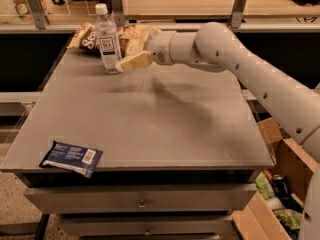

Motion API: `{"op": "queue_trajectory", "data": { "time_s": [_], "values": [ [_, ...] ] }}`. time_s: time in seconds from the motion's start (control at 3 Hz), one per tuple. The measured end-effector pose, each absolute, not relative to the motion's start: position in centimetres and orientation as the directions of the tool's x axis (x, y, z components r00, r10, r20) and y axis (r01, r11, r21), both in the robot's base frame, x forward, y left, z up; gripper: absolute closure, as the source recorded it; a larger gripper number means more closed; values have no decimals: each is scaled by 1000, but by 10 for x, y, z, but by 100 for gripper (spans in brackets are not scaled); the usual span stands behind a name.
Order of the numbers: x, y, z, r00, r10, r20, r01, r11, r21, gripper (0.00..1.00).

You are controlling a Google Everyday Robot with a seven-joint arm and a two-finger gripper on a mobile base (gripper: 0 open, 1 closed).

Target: Move blue plastic bottle near brown chip bag

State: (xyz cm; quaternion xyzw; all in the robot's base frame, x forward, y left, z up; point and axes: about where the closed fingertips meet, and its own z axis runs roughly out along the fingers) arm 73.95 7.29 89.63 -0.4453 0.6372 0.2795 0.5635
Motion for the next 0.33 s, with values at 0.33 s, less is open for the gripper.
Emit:
{"op": "queue_trajectory", "data": {
  "time_s": [0.33],
  "values": [
    [738, 67, 897, 29, -259, -965, -882, 449, -147, 0]
  ]
}}
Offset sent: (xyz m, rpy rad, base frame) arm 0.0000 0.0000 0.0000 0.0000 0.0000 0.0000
